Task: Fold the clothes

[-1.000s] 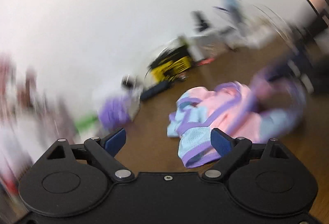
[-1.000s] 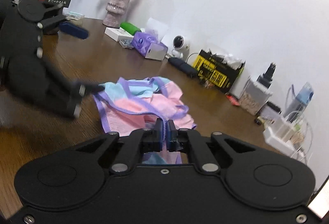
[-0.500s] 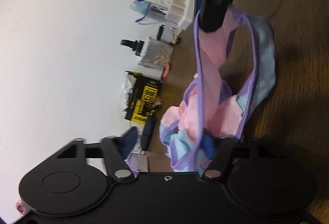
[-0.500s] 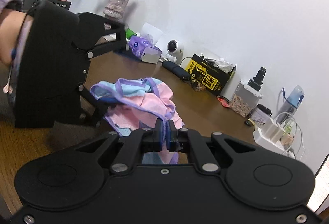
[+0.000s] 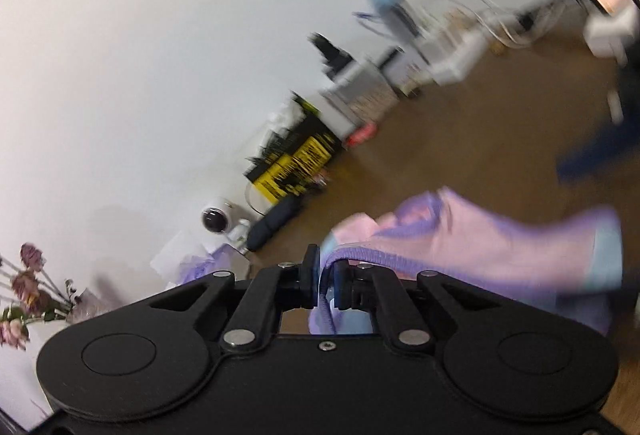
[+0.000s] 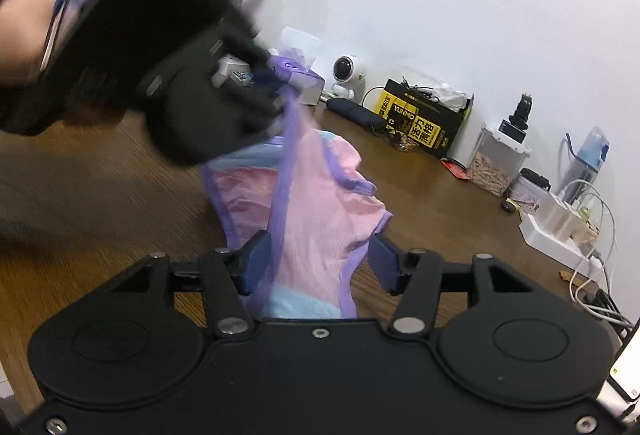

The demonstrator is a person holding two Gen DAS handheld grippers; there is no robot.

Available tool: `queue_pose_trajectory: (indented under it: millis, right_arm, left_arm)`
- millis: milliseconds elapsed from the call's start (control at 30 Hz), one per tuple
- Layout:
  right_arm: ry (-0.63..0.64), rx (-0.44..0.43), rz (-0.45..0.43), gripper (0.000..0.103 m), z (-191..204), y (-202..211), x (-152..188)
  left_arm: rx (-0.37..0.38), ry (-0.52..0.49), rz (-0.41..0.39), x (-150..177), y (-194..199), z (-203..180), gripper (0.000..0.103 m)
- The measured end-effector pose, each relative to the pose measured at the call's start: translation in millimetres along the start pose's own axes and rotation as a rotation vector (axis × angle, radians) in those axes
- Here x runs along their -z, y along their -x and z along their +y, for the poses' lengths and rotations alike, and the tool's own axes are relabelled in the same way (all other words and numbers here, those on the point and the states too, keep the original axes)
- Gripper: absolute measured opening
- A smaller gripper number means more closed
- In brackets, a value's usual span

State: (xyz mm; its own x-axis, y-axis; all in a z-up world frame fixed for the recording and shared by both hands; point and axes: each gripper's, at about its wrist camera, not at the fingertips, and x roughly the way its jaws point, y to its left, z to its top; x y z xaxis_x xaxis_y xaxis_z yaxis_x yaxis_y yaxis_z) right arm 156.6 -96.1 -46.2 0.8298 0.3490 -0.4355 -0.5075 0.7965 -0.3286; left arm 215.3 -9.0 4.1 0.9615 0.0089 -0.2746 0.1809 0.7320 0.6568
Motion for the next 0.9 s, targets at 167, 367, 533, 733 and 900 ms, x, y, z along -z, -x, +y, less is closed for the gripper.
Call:
queue_pose_trajectory:
  millis: [167, 367, 533, 733, 900]
  right_arm:
    - [0.030, 0.013, 0.006, 0.064, 17.7, -15.7, -5.7]
    - [0.074, 0.233, 0.027, 0.063, 19.7, -37.0, -9.3]
    - [0.194, 0.348, 0.018, 0.064, 22.5, -17.3, -3.5]
    - [0.261, 0.480, 0.006, 0.063, 0.3, 10.0, 2.7]
    - [0.280, 0.427, 0.037, 0.027, -21.1, 14.1, 8.7]
  left_arm:
    - [-0.014, 0.088, 0.000, -10.9, 6.1, 9.6, 0.007]
    - [-0.036, 0.148, 0.025, -14.9, 2.1, 15.4, 0.007]
    - [-0.086, 0.161, 0.048, -13.4, -7.3, 15.3, 0.007]
    - [-0.044, 0.151, 0.011, -14.1, 8.0, -2.4, 0.007]
    - [0.001, 0.109, -0.044, -15.3, 30.8, -18.3, 0.007]
